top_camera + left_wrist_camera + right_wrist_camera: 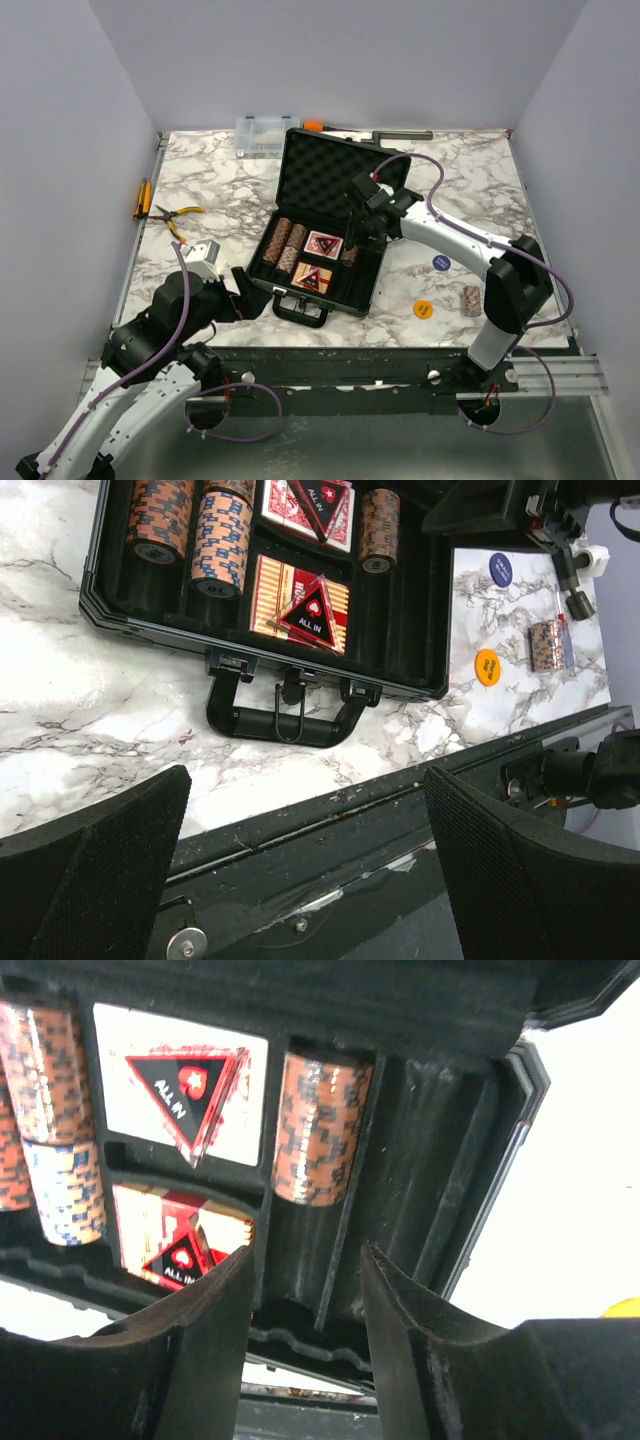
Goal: Pack up texas hold em set
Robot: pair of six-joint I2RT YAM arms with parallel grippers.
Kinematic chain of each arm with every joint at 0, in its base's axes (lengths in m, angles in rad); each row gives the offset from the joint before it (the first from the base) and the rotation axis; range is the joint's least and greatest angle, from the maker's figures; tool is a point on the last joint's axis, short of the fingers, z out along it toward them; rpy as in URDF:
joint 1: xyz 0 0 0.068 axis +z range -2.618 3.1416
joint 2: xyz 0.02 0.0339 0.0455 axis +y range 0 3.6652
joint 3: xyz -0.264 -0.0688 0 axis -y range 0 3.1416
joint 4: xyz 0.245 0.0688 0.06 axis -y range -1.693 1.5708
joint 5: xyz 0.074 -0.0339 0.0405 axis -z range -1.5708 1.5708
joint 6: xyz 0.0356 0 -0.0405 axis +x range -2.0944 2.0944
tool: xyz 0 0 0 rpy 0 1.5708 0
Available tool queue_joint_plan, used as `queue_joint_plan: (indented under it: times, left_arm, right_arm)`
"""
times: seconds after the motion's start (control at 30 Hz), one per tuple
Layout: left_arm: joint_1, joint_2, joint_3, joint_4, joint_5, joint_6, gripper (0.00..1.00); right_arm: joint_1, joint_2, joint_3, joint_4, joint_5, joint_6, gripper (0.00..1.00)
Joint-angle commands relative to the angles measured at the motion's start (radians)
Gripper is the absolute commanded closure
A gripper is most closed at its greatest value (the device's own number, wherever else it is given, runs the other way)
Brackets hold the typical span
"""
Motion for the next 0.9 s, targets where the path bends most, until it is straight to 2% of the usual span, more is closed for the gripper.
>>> queue_joint_plan:
  times: [0.0,0.23,0.33,0.5,0.7,0.87]
  left_arm:
    - [0.008,-0.019,-0.011,0.017,0.014,0.004,0.01]
    - [0.009,-0.027,-0.014,0.017,0.009,-0.001,0.02]
    - [0.009,-0.033,-0.015,0.017,0.005,-0.004,0.01]
    - [0.009,-0.034,-0.015,0.017,0.003,-0.006,0.02]
    - [0.011,-0.03,-0.016,0.017,0.004,-0.005,0.01]
    - [0.013,-0.028,-0.017,0.02,0.005,-0.004,0.02]
  right_arm:
    - [0.036,-0.039,-0.075,0.079,-0.102,-0.007,0.53]
    - [0.087,-0.036,-0.164,0.154,-0.141,0.053,0.72]
    - [0.102,-0.001,-0.157,0.149,-0.138,0.066,0.85]
    - [0.111,0.028,-0.158,0.138,-0.107,0.092,0.99]
    - [0.111,0.073,-0.132,0.101,-0.055,0.112,0.99]
    - [0.109,0.123,-0.065,0.038,0.05,0.123,0.99]
